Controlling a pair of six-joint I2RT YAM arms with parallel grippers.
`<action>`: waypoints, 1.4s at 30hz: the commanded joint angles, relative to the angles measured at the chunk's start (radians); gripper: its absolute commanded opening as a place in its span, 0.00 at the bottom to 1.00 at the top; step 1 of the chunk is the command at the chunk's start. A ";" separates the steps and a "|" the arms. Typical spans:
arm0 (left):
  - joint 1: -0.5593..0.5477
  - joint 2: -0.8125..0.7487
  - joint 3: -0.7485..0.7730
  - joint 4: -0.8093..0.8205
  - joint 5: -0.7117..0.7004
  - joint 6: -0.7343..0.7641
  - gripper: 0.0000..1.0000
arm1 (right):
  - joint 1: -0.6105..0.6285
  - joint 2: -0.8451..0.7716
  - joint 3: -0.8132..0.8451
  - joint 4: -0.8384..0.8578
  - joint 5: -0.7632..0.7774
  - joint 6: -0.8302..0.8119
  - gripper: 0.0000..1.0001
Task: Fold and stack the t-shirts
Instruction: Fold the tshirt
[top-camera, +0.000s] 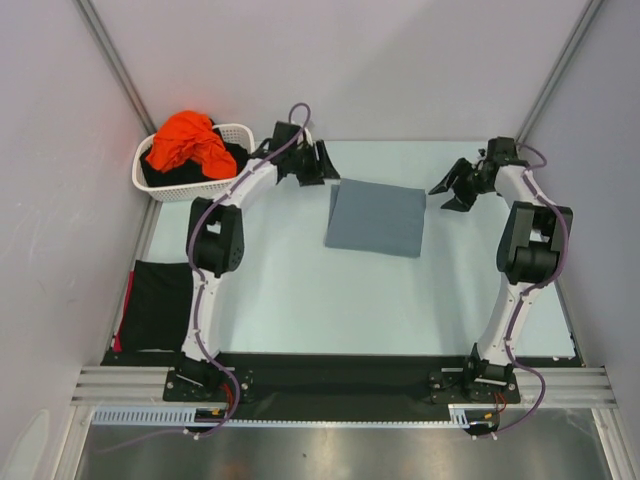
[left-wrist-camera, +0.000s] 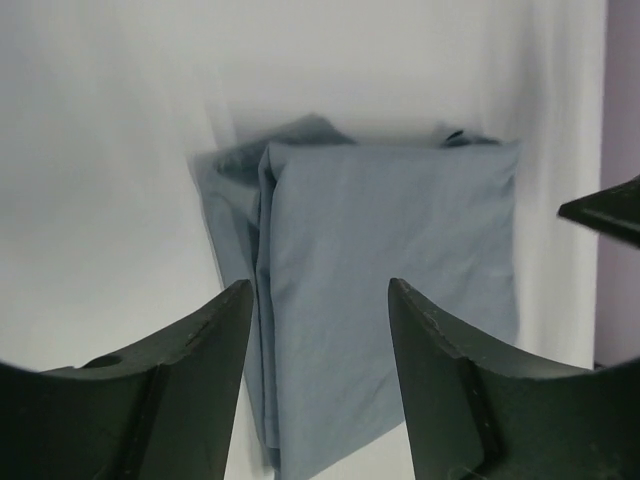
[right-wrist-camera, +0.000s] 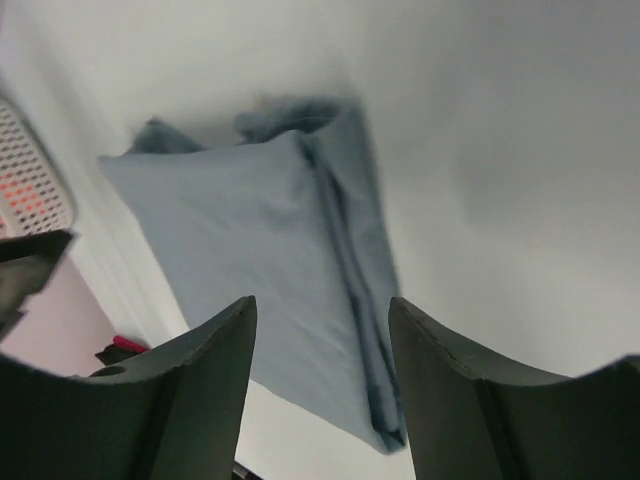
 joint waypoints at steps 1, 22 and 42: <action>-0.033 -0.075 -0.106 0.049 0.081 0.085 0.63 | 0.023 -0.113 -0.108 0.263 -0.169 0.035 0.61; -0.036 0.186 -0.141 0.689 0.310 -0.378 0.47 | 0.047 0.345 -0.189 1.344 -0.443 0.713 0.25; -0.027 -0.199 -0.229 0.165 0.156 0.002 0.56 | 0.016 0.104 0.199 0.218 -0.194 0.129 0.39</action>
